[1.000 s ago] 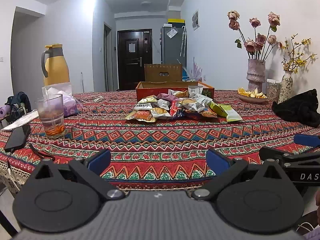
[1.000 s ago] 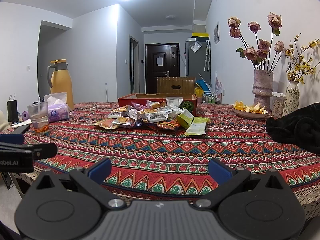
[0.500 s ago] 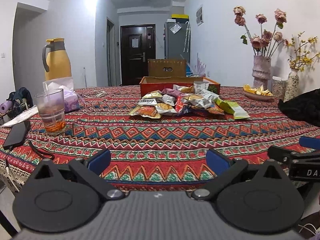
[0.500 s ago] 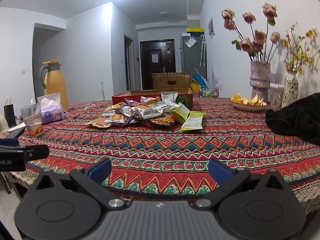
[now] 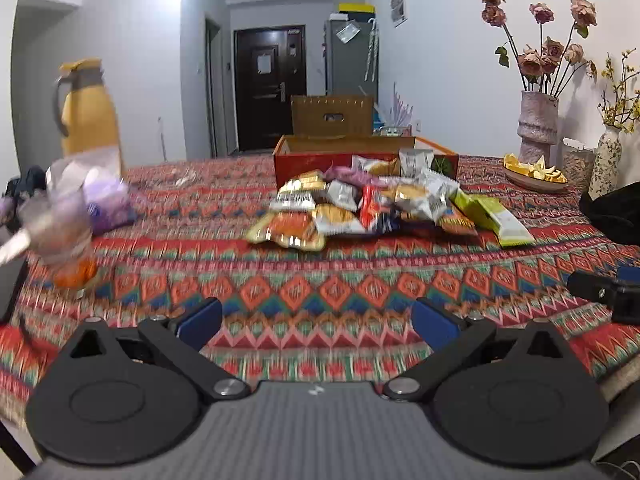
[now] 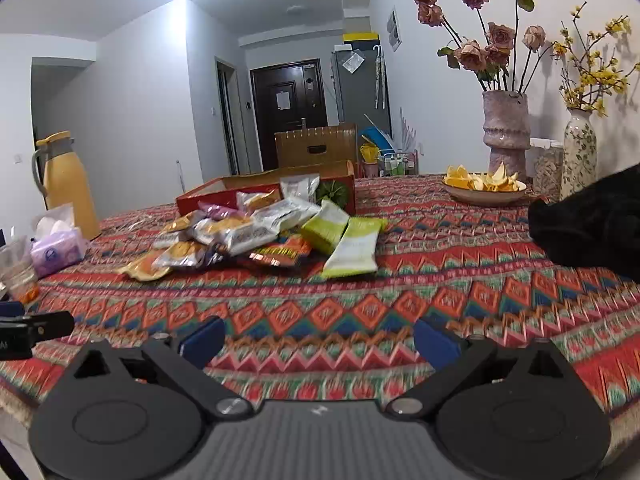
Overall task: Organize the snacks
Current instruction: 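Move both grippers to the snack pile and close on the white oat-cracker bag, then lift the cracker bag with both grippers and carry it over the cardboard box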
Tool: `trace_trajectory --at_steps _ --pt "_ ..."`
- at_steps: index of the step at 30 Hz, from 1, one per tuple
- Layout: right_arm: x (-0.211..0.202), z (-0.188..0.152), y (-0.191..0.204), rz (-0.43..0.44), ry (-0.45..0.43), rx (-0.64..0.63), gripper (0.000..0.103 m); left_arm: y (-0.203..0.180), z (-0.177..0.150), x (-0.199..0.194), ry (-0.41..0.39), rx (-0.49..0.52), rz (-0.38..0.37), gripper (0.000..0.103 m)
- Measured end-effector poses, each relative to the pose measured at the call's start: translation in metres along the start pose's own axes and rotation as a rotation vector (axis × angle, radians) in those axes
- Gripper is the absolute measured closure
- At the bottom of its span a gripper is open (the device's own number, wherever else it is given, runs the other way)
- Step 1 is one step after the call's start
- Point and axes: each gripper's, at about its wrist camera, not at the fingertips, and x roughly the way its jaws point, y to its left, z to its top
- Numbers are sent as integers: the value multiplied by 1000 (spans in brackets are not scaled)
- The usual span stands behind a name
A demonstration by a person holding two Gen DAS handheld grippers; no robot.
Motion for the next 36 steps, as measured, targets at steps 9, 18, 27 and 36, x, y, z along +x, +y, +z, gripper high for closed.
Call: trace_trajectory --at_steps 9,18,27,36 --pt "66 52 -3 107 47 -3 36 -5 54 84 43 19 5 22" --pt "164 92 64 297 94 -275 36 15 82 147 77 10 20 24" --pt "211 90 63 347 174 -254 54 -2 81 185 138 48 -18 24" --pt "160 93 25 315 135 -115 60 -29 76 210 166 132 0 59"
